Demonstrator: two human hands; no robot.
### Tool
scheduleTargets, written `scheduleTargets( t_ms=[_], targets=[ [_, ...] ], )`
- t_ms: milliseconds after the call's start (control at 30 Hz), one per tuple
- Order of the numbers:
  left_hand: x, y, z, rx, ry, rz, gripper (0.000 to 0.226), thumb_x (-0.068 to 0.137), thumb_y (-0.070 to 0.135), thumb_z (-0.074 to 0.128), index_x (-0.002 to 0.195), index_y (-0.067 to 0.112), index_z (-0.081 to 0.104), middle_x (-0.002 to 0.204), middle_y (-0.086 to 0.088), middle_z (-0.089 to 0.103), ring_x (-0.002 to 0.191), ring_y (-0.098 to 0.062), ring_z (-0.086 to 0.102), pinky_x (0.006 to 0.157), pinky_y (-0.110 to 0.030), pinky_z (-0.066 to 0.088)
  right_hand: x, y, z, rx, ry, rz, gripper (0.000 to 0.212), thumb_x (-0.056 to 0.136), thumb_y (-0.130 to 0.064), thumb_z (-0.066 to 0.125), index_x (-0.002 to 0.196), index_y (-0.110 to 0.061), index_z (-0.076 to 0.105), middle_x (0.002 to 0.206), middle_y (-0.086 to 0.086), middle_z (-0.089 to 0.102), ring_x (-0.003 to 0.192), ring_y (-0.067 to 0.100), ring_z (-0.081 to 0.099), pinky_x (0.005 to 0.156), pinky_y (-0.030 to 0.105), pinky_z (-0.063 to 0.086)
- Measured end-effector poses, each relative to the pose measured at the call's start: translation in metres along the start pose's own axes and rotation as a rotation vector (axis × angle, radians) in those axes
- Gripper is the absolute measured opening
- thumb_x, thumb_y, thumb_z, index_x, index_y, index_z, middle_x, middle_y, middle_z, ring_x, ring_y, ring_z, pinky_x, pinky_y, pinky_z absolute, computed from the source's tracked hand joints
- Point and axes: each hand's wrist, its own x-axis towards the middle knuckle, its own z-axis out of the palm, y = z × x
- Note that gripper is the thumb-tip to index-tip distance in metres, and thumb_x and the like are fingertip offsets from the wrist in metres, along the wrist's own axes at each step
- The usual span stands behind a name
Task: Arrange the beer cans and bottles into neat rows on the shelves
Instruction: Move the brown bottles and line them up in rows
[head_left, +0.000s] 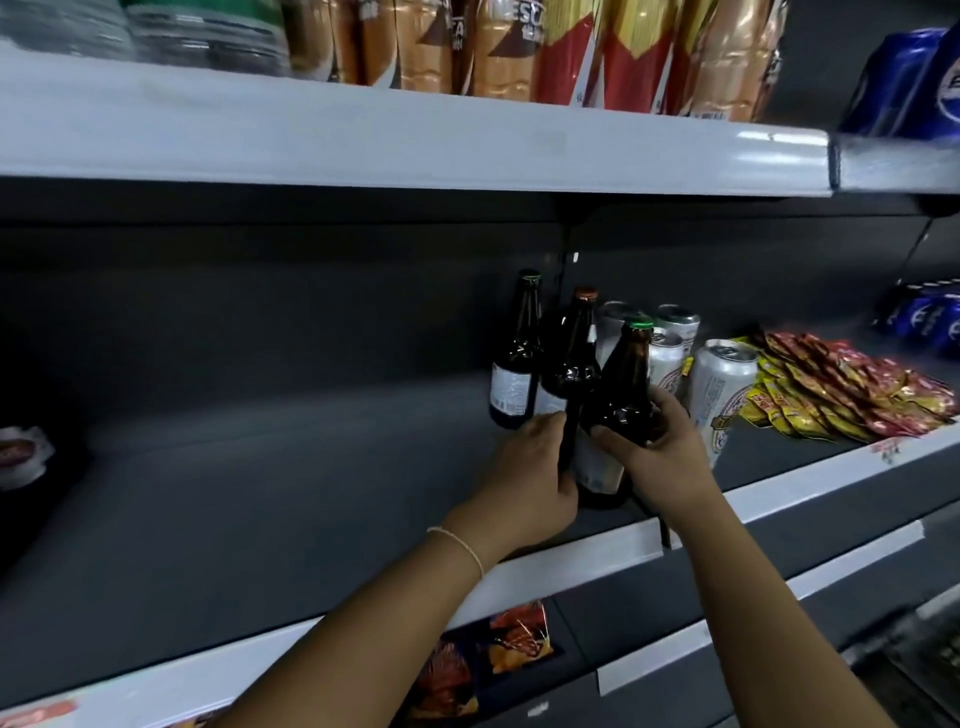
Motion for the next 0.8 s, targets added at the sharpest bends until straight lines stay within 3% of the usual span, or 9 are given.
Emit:
scheduleTargets(
  t_ms=[67, 233, 367, 467, 600, 800],
  targets=[
    [-0.002, -0.008, 0.001, 0.001, 0.01, -0.021, 0.053, 0.093, 0.019, 0.052, 0.143, 0.01, 0.033, 0.144, -0.01, 0.04, 0.128, -0.026, 0.043, 0.104, -0.033, 0.038, 0.0, 0.001, 0.002, -0.022, 0.001, -0.014, 0.065, 0.074, -0.019, 0.085, 0.131, -0.023, 0.054, 0.107, -0.013, 0.068, 0.099, 0.0, 0.065, 0.075, 0.012, 0.052],
    [-0.01, -0.028, 0.004, -0.074, 0.028, -0.036, 0.045, 0.087, 0.027, 0.06, 0.127, 0.016, 0.043, 0.127, -0.007, 0.052, 0.112, -0.024, 0.053, 0.09, -0.039, 0.049, -0.01, -0.008, 0.018, -0.017, 0.018, -0.026, 0.051, 0.062, -0.022, 0.092, 0.106, -0.026, 0.066, 0.095, -0.009, 0.075, 0.091, 0.009, 0.07, 0.084, 0.039, 0.058],
    [-0.018, -0.039, 0.0, -0.086, 0.056, -0.03, 0.046, 0.082, 0.042, 0.063, 0.12, 0.019, 0.048, 0.114, -0.003, 0.058, 0.099, -0.018, 0.058, 0.081, -0.031, 0.052, -0.027, -0.024, 0.054, -0.077, 0.013, -0.047, 0.054, 0.056, -0.039, 0.093, 0.103, -0.026, 0.068, 0.09, -0.012, 0.074, 0.087, 0.007, 0.069, 0.079, 0.034, 0.058],
    [-0.033, -0.06, -0.013, -0.129, 0.146, -0.121, 0.066, 0.071, 0.055, 0.067, 0.124, 0.025, 0.042, 0.112, 0.003, 0.059, 0.096, -0.017, 0.063, 0.075, -0.03, 0.054, -0.043, -0.046, 0.089, -0.052, 0.0, -0.047, 0.055, 0.056, -0.041, 0.092, 0.102, -0.026, 0.066, 0.091, -0.012, 0.072, 0.086, 0.006, 0.068, 0.078, 0.032, 0.057],
    [-0.063, -0.094, -0.04, -0.147, 0.286, -0.271, 0.077, 0.068, 0.052, 0.075, 0.127, 0.03, 0.031, 0.117, 0.002, 0.058, 0.101, -0.022, 0.062, 0.076, -0.033, 0.053, -0.066, -0.077, 0.137, 0.006, -0.095, -0.065, 0.049, 0.059, -0.041, 0.091, 0.099, -0.027, 0.066, 0.087, -0.013, 0.074, 0.08, 0.0, 0.069, 0.074, 0.03, 0.059],
    [-0.114, -0.146, -0.088, -0.182, 0.48, -0.333, 0.071, 0.062, 0.05, 0.076, 0.119, 0.032, 0.037, 0.113, 0.008, 0.058, 0.1, -0.015, 0.06, 0.078, -0.037, 0.055, -0.101, -0.121, 0.213, -0.051, -0.159, -0.067, 0.055, 0.055, -0.059, 0.086, 0.099, -0.034, 0.062, 0.089, -0.018, 0.07, 0.081, -0.003, 0.066, 0.071, 0.026, 0.054]
  ],
)
